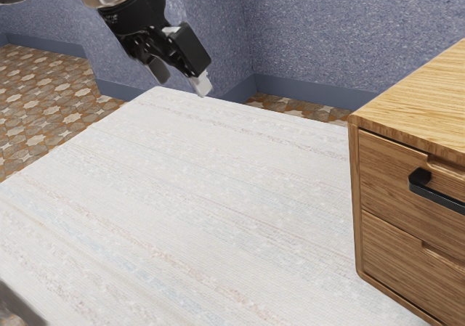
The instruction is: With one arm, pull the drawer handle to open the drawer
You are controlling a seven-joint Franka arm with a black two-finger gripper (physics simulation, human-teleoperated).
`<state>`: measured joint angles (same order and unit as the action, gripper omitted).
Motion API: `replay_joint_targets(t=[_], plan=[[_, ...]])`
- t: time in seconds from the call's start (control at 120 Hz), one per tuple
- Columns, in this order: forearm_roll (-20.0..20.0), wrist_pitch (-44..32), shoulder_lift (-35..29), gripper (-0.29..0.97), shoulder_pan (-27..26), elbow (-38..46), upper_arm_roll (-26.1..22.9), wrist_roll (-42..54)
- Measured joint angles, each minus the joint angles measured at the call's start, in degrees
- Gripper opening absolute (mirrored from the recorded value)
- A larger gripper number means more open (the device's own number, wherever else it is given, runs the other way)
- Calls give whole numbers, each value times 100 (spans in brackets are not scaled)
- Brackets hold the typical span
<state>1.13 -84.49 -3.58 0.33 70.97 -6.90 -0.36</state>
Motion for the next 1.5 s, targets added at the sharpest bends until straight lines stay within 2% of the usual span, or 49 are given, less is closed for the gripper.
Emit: replay_joint_targets(t=[0.075, 0.167, 0.283, 0.367, 0.517, 0.617, 0.767, 0.908, 1.233, 1.5], plan=[[25, 28, 99, 68, -222, 68, -62, -5], [44, 210, 120, 68, -243, 102, -138, -8], [132, 605, 48, 68, -47, 82, -257, -205], [233, 768, 66, 68, 271, 95, -679, -528], [553, 837, 151, 68, -145, 242, -797, -1467], [650, 574, -56, 68, -107, 861, -925, -2025], [767, -122, -818, 68, 39, 1783, -1179, -2723], [841, -564, -1064, 68, 41, 2019, -1425, -3394], [1119, -993, -730, 68, 30, 1961, -1971, -4744], [1135, -1562, -34, 68, 3, 1642, -2208, -5401]])
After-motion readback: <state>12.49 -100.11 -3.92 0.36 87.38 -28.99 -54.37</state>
